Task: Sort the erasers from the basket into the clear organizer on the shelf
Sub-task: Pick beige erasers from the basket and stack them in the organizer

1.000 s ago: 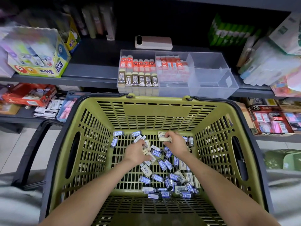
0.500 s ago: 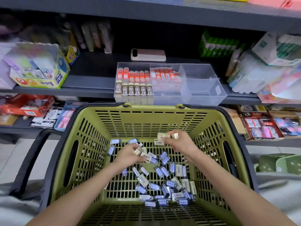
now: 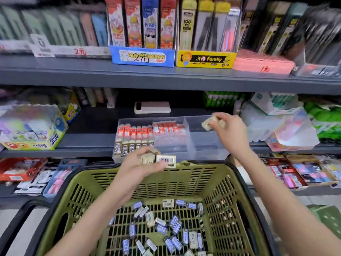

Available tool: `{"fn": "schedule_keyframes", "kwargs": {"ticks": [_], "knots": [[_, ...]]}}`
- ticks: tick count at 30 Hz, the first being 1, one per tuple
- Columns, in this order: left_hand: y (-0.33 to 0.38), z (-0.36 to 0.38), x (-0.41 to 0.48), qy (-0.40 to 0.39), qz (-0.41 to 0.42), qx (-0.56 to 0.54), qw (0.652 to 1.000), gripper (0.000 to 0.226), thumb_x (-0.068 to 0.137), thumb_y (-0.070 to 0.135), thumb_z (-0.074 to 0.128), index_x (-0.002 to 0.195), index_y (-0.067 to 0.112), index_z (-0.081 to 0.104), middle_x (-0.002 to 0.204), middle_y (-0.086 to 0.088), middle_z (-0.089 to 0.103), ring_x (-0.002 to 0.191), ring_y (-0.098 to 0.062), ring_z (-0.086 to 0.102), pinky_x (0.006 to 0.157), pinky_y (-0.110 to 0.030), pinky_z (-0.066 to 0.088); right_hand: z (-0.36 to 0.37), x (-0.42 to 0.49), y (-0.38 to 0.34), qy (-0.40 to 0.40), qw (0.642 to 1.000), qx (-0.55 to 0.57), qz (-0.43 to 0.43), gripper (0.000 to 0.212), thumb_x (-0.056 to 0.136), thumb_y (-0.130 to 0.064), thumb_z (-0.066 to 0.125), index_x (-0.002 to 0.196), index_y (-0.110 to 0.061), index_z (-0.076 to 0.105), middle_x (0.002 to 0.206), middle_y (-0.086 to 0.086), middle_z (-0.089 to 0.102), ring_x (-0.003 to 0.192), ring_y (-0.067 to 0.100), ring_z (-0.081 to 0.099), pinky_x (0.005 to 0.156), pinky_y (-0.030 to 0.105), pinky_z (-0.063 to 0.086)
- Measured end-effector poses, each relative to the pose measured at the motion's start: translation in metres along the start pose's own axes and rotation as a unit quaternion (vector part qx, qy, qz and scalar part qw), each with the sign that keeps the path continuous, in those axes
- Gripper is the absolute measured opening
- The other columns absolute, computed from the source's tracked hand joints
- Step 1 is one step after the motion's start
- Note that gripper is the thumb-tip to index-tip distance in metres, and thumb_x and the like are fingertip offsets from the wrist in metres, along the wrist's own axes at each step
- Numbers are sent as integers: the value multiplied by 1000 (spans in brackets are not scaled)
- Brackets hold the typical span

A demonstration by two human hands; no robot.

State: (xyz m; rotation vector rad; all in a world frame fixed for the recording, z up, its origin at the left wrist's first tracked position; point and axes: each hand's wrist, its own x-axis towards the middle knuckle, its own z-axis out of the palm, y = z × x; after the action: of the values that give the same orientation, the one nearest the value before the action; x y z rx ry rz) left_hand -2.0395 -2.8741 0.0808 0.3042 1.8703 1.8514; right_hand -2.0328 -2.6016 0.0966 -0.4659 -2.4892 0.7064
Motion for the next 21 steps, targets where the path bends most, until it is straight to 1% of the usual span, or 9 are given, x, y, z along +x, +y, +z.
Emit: {"fn": "schedule_keyframes", "kwargs": {"ticks": [1,3,5,7,10,14,16,19,21], "knots": [[5,3,6,12,13,1,1000,42,58,25,80,95,16,63,85,-1,74,84,-13,70,89,-29,45,8,12,4,-4,999,-45,-5,30,87,-24,63,112,-8,67,99,17,68,94,34,56,78,35,39],[10,7,17,34,31,2,999,40,57,25,79,92,17,63,86,1,74,83,-18,70,90,-33,47,25,28,8,-51,993,-101,-10,31,88,-23,61,113,-5,65,105,21,66,102,37,53,83,36,35],[10,9,25,49,45,19,998,39,56,28,79,89,18,63,86,3,74,84,-21,70,91,-35,49,41,35,12,-123,984,-128,-25,28,90,-23,58,112,-8,66,112,18,66,107,34,54,85,34,36],[8,4,30,60,50,27,997,41,56,30,79,93,17,65,90,0,74,88,-23,69,94,-39,47,49,36,15,-167,979,-118,-25,29,90,-25,57,115,-12,65,119,12,65,112,29,56,88,32,39],[6,-10,37,69,51,27,996,45,59,29,79,99,16,65,88,-6,74,81,-21,71,95,-40,46,51,39,14,-171,982,-76,6,29,90,-27,57,116,-17,65,123,5,64,117,24,55,91,29,40],[5,-25,40,69,63,38,995,31,57,27,83,84,29,69,87,-4,73,80,-20,69,81,-33,49,54,35,5,-180,983,-25,30,27,90,-27,56,113,-20,67,121,0,65,115,21,55,89,26,39],[4,-34,42,81,63,47,994,33,57,25,86,85,27,69,89,-9,72,84,-26,67,80,-36,50,58,26,0,-178,984,-1,27,27,90,-28,55,113,-20,66,122,-3,64,115,19,54,88,26,38],[4,-42,42,96,61,47,992,32,57,27,80,87,24,69,94,-11,72,86,-26,68,76,-32,51,63,19,-6,-173,984,26,20,27,91,-30,55,114,-21,65,122,-4,64,113,17,55,88,27,39],[5,-43,42,89,64,56,992,31,58,27,79,87,23,69,94,-11,72,87,-28,68,76,-34,52,63,22,-7,-183,982,42,23,27,91,-28,56,115,-20,65,122,-4,64,114,17,54,90,27,39]]}}
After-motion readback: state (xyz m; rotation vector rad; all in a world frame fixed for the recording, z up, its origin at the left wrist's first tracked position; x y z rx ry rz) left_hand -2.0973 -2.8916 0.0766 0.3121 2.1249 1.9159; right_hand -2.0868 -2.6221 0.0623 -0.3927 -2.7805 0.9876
